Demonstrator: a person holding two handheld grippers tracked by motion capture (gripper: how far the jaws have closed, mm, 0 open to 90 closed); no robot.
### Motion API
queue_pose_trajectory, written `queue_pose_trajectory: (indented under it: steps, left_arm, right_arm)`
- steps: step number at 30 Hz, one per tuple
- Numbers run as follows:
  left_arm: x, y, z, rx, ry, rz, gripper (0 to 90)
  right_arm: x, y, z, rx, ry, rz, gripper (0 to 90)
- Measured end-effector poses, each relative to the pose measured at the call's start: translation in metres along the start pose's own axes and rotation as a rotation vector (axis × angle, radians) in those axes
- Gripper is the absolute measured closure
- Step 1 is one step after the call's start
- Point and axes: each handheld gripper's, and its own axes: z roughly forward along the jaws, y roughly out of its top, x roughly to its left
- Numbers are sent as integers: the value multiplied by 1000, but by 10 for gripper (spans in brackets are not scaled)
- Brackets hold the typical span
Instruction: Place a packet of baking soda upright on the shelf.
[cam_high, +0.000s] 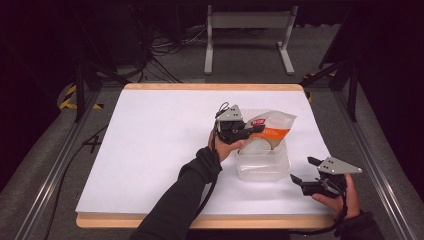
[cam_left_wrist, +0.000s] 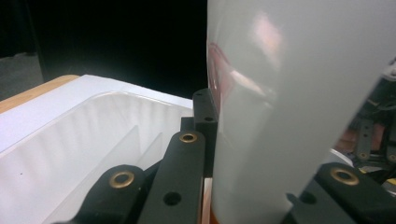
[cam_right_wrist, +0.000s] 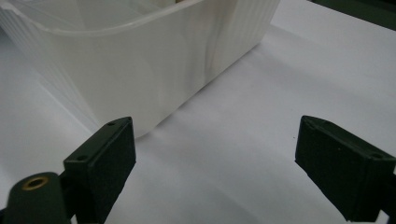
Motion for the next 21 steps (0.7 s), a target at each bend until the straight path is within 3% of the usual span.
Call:
queue_pose_trajectory:
  steps: [9,16,21]
  left_arm:
    - [-2,2,0,13,8,7,898]
    - [-8,13,-2,59,34,70,883]
    - [-11,18,-4,93,49,93,874]
  right_arm:
    - [0,0,0,-2,-3,-1,131]
    - [-1,0,0,-2,-4,-3,131]
    - [0,0,-1,-2,-3,-4,131]
